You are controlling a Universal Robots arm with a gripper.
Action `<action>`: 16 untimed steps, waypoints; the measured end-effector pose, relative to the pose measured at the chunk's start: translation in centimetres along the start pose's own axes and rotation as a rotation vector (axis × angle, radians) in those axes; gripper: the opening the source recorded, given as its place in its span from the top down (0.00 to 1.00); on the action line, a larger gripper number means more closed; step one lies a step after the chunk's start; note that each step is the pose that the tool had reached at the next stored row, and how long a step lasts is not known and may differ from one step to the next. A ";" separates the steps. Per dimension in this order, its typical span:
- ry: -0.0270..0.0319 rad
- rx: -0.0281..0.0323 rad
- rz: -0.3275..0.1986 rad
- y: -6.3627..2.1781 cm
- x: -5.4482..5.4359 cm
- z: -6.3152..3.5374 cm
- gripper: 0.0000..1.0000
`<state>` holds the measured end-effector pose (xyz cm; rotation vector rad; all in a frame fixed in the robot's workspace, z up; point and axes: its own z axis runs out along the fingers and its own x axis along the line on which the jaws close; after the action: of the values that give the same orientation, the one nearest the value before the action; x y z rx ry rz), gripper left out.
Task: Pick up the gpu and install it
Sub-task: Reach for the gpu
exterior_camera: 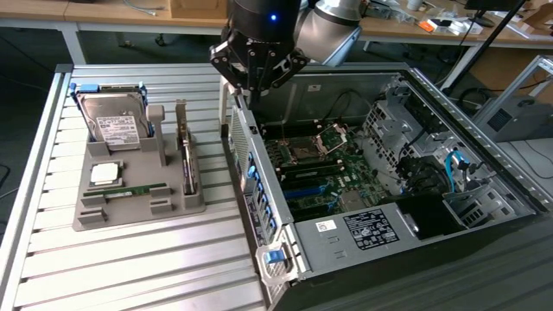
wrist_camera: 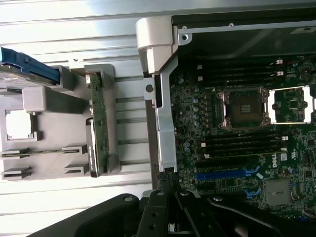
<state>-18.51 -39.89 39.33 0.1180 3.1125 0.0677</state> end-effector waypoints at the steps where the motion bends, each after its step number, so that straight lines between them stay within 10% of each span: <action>1: 0.0000 0.0000 0.000 0.00 0.0 0.00 0.89; 16: 0.0000 0.0000 0.000 -0.04 0.5 -0.01 0.89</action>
<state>-18.97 -39.89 39.33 0.1181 3.1125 0.0677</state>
